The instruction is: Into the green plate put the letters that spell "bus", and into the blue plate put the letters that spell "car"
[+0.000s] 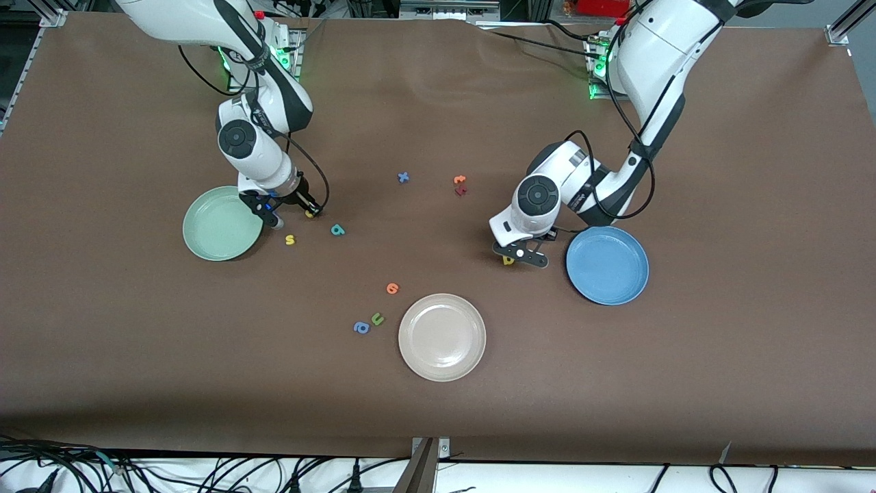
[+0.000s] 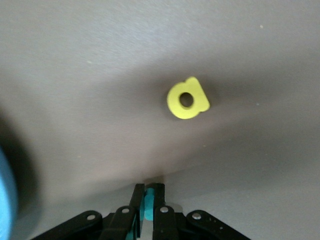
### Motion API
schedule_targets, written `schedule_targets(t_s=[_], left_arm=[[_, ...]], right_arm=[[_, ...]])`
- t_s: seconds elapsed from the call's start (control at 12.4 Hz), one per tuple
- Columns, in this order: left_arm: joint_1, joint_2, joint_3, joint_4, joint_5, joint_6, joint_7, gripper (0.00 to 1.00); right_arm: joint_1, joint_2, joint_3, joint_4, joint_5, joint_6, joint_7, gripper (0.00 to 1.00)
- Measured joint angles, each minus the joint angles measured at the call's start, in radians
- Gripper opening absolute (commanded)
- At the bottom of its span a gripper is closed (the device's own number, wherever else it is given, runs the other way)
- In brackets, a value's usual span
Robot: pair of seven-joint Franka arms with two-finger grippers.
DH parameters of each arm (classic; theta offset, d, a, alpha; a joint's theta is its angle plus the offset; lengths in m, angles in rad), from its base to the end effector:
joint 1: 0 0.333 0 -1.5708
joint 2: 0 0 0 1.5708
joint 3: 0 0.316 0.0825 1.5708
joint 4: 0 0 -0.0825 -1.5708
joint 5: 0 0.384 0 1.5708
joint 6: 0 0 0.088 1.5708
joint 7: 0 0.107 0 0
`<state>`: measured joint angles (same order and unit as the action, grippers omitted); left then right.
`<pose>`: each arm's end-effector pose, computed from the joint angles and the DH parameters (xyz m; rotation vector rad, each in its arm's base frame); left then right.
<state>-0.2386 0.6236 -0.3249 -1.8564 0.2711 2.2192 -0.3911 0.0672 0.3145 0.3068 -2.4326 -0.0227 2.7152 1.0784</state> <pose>0.5283 -0.3155 0.1803 -2.9866 0.4887 0.2875 0.4502 0.1853 0.1829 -2.9020 1.0544 0.1057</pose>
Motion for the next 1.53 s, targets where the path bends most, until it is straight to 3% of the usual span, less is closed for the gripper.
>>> schedule_targets(t_s=[0.24, 0.4, 0.56, 0.65, 0.73, 0.81, 0.97, 1.05, 1.13, 1.21, 1.53], left_arm=[[0.031, -0.04, 0.01, 0.057, 0.004, -0.086, 0.092, 0.08], [0.086, -0.05, 0.014, 0.085, 0.008, -0.1, 0.191, 0.08], [0.127, -0.05, 0.022, 0.099, 0.073, -0.1, 0.277, 0.09], [0.143, -0.05, 0.025, 0.1, 0.109, -0.1, 0.304, 0.21], [0.158, -0.05, 0.025, 0.1, 0.127, -0.1, 0.327, 0.92], [0.172, -0.05, 0.026, 0.1, 0.129, -0.1, 0.344, 1.0], [0.186, -0.05, 0.026, 0.1, 0.129, -0.1, 0.35, 1.0], [0.185, -0.049, 0.023, 0.1, 0.117, -0.101, 0.347, 1.0], [0.181, -0.049, 0.018, 0.098, 0.088, -0.103, 0.337, 1.0], [0.179, -0.049, 0.012, 0.096, 0.049, -0.105, 0.324, 1.0], [0.176, -0.049, -0.051, 0.074, -0.028, -0.12, 0.171, 1.0]], right_arm=[[0.0, -0.121, -0.06, 0.067, -0.002, -0.27, -0.131, 0.11], [-0.002, -0.196, -0.149, 0.088, -0.002, -0.4, -0.296, 0.11], [-0.003, -0.208, -0.259, 0.087, -0.002, -0.423, -0.496, 0.11], [-0.005, -0.197, -0.309, 0.084, -0.002, -0.418, -0.586, 0.11], [-0.007, -0.179, -0.347, 0.082, -0.002, -0.401, -0.66, 0.11], [-0.011, -0.155, -0.368, 0.081, -0.002, -0.374, -0.712, 0.11], [-0.016, -0.095, -0.38, 0.079, -0.002, -0.287, -0.775, 0.13], [-0.023, -0.061, -0.381, 0.079, -0.002, -0.243, -0.8, 0.18], [-0.033, -0.034, -0.382, 0.079, -0.002, -0.213, -0.821, 0.66], [-0.041, -0.017, -0.383, 0.079, -0.002, -0.198, -0.833, 0.99], [-0.045, -0.025, -0.381, 0.092, -0.001, -0.206, -0.84, 0.99]])
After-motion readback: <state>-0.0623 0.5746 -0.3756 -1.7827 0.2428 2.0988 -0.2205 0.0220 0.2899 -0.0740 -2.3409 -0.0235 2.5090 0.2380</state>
